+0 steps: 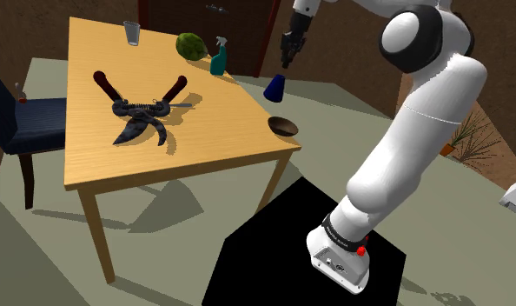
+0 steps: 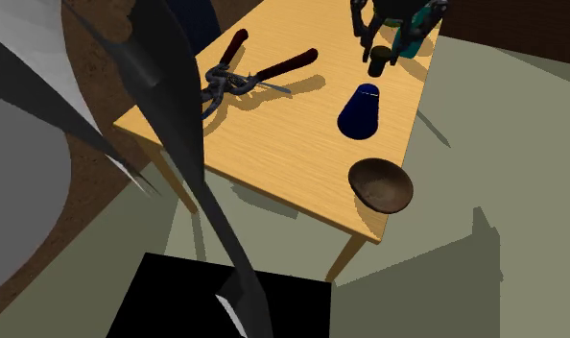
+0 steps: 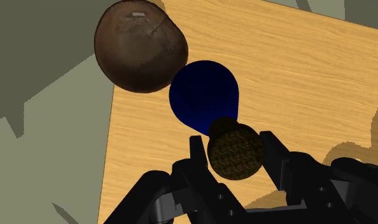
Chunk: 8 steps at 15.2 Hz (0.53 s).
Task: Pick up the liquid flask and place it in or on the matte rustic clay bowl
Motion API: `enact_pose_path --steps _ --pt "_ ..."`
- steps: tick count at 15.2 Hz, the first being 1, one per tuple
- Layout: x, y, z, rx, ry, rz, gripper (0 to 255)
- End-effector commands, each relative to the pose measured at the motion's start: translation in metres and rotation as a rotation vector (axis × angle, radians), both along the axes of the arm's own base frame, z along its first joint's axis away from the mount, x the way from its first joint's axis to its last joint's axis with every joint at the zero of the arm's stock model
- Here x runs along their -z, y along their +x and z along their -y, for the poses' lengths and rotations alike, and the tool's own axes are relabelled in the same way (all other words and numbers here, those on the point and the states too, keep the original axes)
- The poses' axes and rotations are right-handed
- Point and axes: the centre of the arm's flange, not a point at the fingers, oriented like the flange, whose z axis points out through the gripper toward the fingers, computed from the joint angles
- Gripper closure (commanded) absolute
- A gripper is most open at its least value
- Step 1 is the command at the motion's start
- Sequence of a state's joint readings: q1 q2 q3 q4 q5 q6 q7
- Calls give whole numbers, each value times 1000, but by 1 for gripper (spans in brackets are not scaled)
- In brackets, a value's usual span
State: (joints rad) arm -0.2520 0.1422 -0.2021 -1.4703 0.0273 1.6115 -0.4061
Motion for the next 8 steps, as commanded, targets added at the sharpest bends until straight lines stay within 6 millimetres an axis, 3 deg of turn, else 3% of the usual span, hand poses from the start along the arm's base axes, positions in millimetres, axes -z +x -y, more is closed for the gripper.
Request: enact_pose_path --steps 1,8 --pt "-6 -12 22 -1 0 0 255" --pt "-32 -52 97 -1 0 0 255"
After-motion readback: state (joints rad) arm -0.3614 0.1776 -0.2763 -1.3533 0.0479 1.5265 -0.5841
